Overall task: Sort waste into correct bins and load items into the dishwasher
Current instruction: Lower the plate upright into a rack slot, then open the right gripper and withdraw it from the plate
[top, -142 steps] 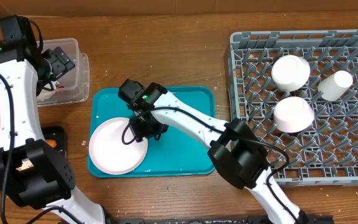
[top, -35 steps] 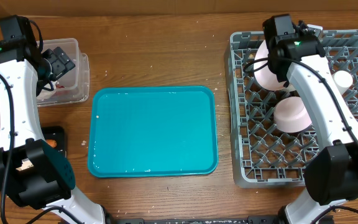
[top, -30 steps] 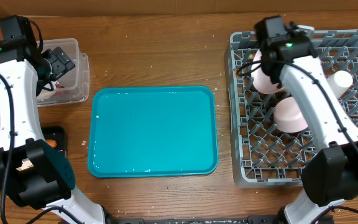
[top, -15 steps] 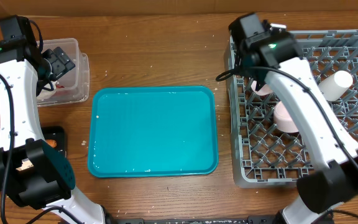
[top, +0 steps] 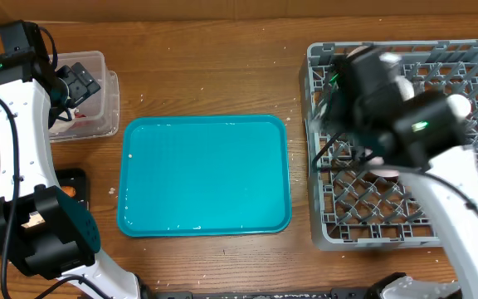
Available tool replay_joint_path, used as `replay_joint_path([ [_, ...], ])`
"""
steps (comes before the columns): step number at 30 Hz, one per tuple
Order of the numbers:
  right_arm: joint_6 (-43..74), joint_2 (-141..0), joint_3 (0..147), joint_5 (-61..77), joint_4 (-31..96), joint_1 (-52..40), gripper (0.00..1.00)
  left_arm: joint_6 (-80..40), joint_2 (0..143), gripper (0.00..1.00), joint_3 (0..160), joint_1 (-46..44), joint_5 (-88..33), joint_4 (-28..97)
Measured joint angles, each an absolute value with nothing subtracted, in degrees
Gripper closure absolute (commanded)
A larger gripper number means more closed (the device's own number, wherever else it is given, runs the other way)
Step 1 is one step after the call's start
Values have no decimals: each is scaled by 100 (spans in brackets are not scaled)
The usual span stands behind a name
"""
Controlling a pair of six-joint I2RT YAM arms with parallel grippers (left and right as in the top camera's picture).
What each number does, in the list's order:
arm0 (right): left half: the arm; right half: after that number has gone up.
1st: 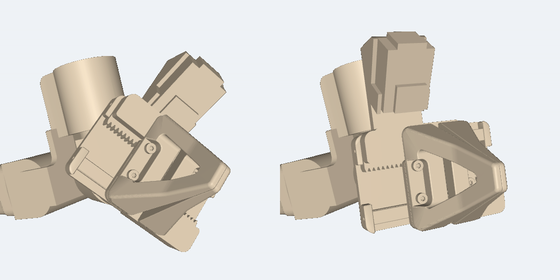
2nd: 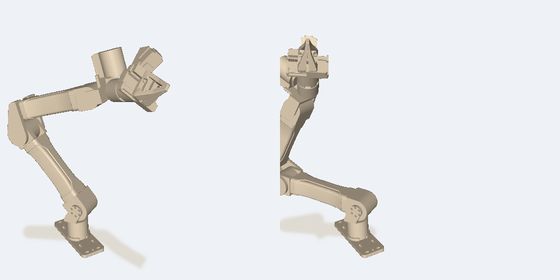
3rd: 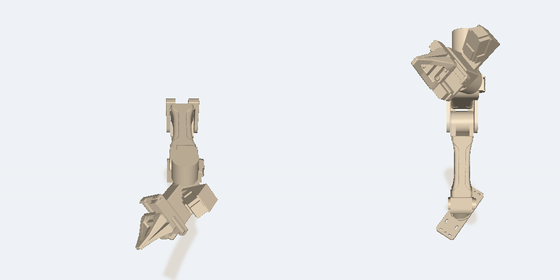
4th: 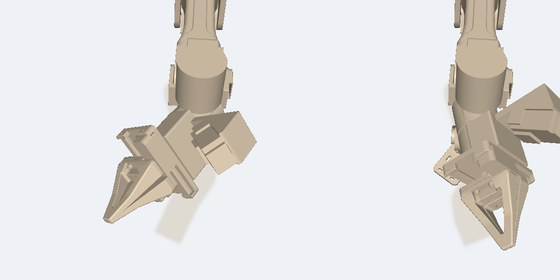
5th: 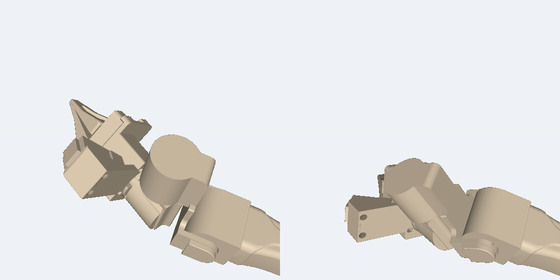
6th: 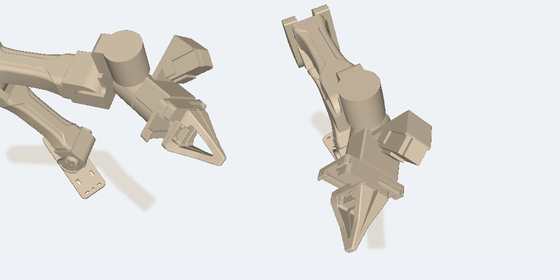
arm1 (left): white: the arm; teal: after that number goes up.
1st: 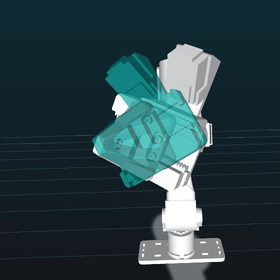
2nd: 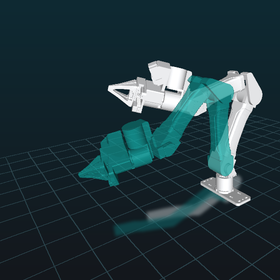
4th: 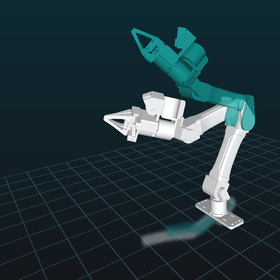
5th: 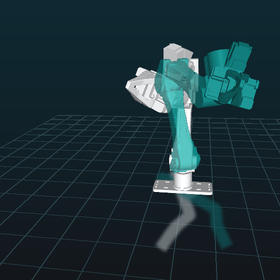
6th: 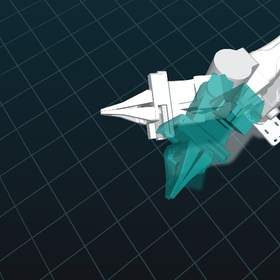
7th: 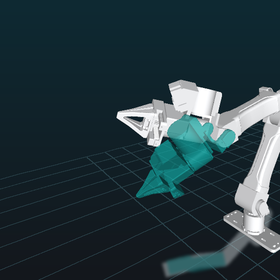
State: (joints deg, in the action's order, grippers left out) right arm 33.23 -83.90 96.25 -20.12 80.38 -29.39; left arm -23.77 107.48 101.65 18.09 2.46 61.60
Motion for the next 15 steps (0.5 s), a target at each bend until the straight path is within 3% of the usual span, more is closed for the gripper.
replay_joint_path([
  [6, 3514, -8401, 8176, -1772, 6702, -3618, 0, -2377, 10748, 0, 10165, 1809, 246, 6163],
  [15, 3605, -8573, 8005, -805, 6366, -3680, 0, -2377, 10748, 0, 10165, 1809, 246, 6163],
])
